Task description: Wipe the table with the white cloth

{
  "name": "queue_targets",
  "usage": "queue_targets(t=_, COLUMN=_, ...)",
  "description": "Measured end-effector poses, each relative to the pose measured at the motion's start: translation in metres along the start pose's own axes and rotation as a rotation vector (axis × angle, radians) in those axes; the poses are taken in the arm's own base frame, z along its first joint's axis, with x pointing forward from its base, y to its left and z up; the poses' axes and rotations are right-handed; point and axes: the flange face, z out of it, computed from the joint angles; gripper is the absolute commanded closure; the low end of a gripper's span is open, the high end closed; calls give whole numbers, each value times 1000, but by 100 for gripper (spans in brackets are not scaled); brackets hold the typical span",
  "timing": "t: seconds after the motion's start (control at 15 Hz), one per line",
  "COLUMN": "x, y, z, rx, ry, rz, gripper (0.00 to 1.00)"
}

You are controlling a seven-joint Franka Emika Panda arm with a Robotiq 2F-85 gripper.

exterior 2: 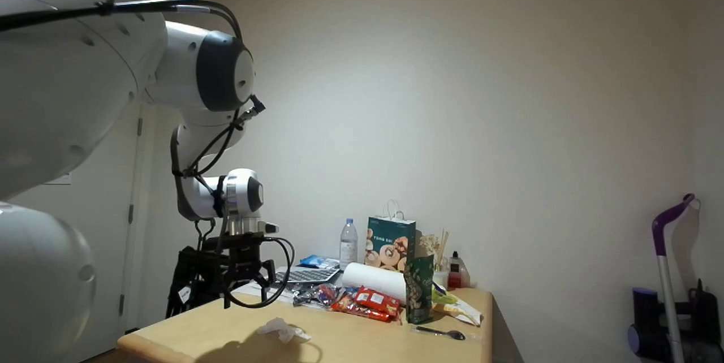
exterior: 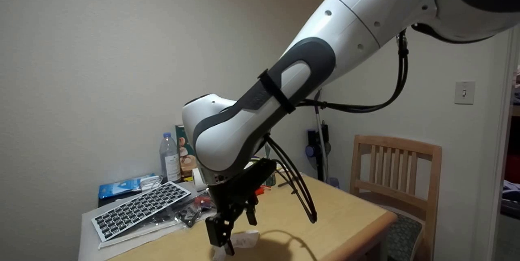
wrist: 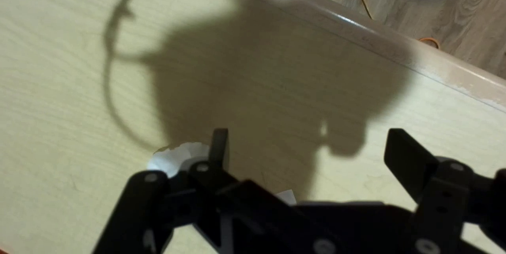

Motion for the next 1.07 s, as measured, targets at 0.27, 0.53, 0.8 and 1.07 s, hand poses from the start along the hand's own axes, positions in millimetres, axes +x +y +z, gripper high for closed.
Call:
queue_targets(t=0.27, x=4, y=0, z=2, rx=1, ry=1, rz=-9, gripper=0)
queue_targets(t=0.53, x=30, y=1, z=21, rx=3, ry=-35, rz=-106, gripper=0)
queue_targets(t=0.8, x=58, y=-10, z=35, rx=-6, ry=-34, rz=-141, gripper=0)
queue_targets(t=1.07, x=64, y=-15, z=32, rx=-12, ry=-15, rz=-136, gripper=0)
